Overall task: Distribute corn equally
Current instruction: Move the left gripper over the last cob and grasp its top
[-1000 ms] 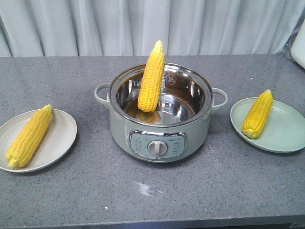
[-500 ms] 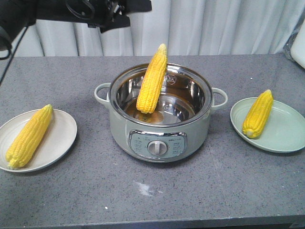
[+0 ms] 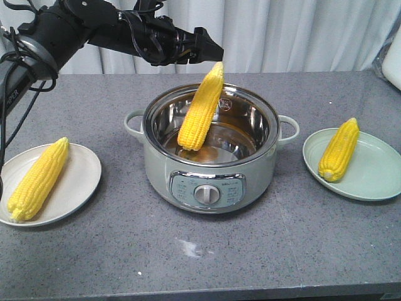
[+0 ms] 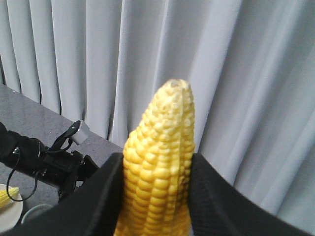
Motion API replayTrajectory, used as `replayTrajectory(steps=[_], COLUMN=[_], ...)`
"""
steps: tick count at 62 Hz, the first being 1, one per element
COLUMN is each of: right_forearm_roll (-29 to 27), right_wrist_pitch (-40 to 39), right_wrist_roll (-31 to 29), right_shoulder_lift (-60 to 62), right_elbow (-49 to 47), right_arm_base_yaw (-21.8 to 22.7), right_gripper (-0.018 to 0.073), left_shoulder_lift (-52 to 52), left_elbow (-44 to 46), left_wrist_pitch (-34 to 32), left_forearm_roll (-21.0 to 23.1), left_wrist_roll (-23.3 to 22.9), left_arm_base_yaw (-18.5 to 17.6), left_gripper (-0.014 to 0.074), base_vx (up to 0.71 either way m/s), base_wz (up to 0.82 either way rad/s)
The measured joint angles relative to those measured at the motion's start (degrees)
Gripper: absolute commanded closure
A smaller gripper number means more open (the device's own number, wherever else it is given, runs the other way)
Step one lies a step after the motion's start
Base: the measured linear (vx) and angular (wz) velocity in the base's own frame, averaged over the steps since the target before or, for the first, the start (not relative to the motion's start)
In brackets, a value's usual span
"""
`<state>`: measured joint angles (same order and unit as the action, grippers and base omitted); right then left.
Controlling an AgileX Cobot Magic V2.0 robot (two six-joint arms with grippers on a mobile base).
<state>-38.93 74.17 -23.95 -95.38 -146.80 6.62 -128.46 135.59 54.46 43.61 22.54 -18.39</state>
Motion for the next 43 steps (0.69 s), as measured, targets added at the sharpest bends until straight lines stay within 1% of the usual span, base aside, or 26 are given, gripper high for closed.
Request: replayTrajectory(steps=[7,28,43], right_forearm_roll=[0.5,1.1,1.2], right_wrist_pitch=[0.0,0.0,0.0], right_wrist_roll=[0.0,0.0,0.0], right_shoulder_lift=[0.0,0.0,0.0], right_elbow=[0.0,0.0,0.0], right_arm_base_yaw=[0.0,0.0,0.0], right_gripper=[0.0561,0.0561,0.0561], left_shoulder_lift=[-0.4,-2.9,-3.3], left_elbow=[0.0,0.0,0.0], left_wrist_pitch=[-0.7,-2.3,-2.8], left_forearm_roll=[-1.8,-4.0,-5.0], left_wrist_roll=[0.0,0.0,0.0], left_arm_base_yaw=[-0.7,-2.8,-3.3], left_gripper=[-0.0063,-0.0060,-0.0049], base_vx=[0.00,0.00,0.00], base_wz=[0.00,0.00,0.00])
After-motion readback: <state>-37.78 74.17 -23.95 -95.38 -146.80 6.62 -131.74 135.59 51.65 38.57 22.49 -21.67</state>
